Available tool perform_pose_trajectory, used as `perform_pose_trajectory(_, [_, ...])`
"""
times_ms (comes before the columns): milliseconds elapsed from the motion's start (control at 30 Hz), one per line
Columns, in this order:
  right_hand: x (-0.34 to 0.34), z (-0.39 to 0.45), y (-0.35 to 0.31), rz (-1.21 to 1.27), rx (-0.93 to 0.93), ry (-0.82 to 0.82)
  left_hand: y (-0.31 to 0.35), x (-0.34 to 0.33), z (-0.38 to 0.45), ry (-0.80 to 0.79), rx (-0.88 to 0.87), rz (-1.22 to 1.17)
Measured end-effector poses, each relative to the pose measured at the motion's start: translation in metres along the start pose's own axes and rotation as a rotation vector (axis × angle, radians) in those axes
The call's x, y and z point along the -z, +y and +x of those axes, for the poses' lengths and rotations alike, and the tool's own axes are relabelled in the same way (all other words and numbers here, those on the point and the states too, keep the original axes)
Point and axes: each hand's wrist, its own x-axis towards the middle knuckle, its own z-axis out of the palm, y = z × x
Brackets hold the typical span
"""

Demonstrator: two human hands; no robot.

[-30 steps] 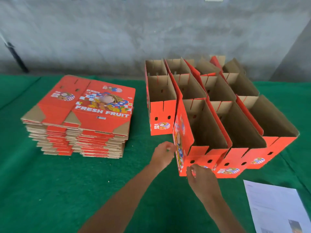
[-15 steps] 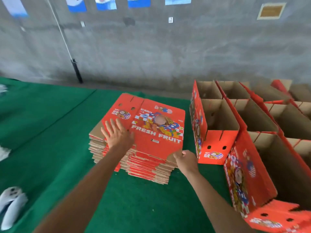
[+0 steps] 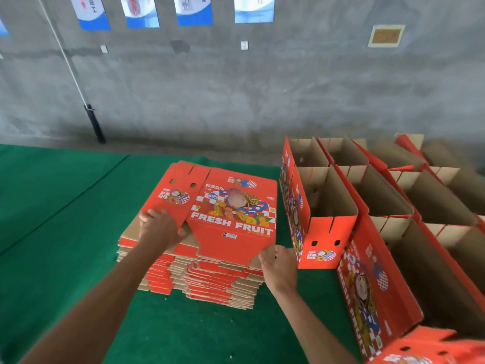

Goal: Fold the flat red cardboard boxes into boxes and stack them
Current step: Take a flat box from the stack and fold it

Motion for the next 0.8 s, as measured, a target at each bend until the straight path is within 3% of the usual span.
perform_pose_trajectory(133, [0.01,-0.007,-0.011,0.202,-0.047,-0.015,0.008,0.016,-0.003,0.002,0.061,-0.09])
perform_pose_trajectory(333, [0.055,-0.027,-0.027,0.4,0.083,0.032,0.004,0.079,-0.051,0.009,-0.117,-0.453])
perform_pose_trajectory(633, [0.197,-0.092,-0.068,0.225,0.358,0.24,-0.004,0.145,-0.185,0.29,-0.073,-0.928])
perform_pose_trajectory(800, [0.279,-0.131,-0.076,0.045,0.266,0.228,0.017,0.163,-0.261,0.51,-0.147,-1.016])
